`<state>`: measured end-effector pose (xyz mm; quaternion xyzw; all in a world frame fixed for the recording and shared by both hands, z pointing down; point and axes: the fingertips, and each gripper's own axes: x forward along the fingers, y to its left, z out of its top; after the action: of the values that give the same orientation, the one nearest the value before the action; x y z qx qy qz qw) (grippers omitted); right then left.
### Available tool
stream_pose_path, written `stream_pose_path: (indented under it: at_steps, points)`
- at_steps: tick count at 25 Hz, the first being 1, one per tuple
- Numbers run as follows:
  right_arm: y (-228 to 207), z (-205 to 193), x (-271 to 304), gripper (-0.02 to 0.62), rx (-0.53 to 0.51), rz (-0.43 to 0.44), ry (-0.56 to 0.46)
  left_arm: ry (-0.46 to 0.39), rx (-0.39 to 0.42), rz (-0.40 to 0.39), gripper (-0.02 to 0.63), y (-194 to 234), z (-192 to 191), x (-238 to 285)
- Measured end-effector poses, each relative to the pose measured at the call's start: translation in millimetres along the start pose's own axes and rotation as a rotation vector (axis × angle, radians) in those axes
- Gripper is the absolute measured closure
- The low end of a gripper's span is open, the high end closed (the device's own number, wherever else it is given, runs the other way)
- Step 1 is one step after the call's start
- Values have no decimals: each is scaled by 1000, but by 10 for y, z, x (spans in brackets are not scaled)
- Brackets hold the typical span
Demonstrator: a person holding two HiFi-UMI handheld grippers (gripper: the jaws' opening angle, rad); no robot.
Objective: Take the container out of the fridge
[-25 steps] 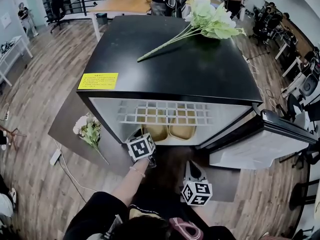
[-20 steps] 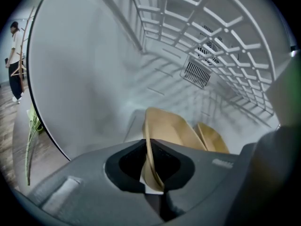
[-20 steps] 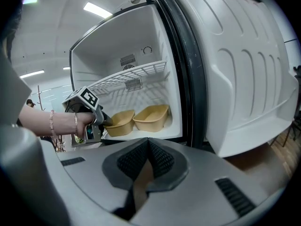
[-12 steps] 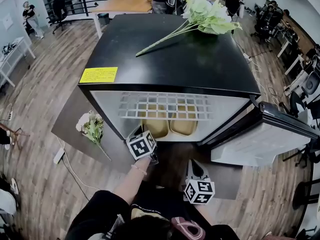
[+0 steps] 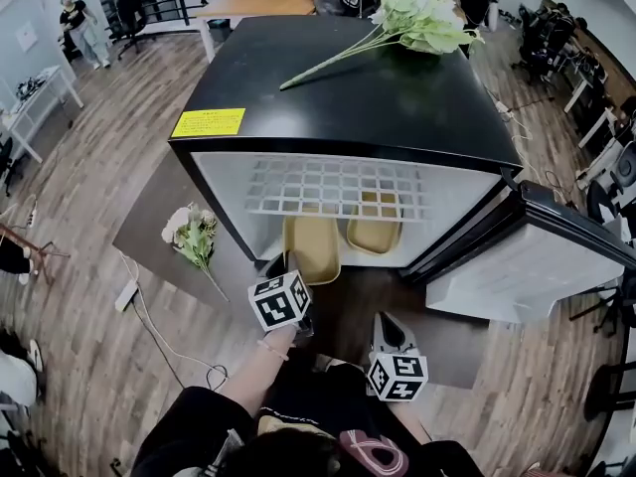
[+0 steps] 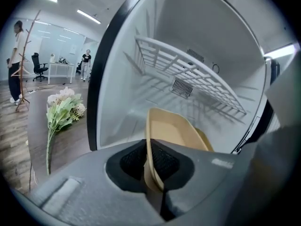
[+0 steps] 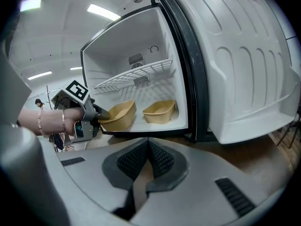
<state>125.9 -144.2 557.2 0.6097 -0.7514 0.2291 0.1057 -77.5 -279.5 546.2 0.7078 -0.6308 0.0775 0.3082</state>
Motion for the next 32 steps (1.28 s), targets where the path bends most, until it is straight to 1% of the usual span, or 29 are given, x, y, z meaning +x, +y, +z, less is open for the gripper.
stream_pose_path:
  at_steps: [8, 14, 17, 21, 25, 32]
  points:
    - [57, -136, -141, 588, -27, 45, 25, 12, -29, -9, 580, 55, -266, -479]
    - [71, -221, -249, 588, -55, 69, 41, 40, -34, 26, 580, 178, -562, -727]
    - [79, -277, -296, 588, -63, 82, 51, 61, -42, 46, 580, 230, -773, -835]
    - [94, -330, -314, 588, -77, 102, 59, 79, -50, 68, 580, 291, -995, -877]
    - [112, -360, -349, 588, -93, 119, 64, 95, -52, 114, 580, 421, -1173, -878]
    - [69, -389, -354, 588, -108, 119, 73, 111, -41, 159, 580, 562, -1292, -800]
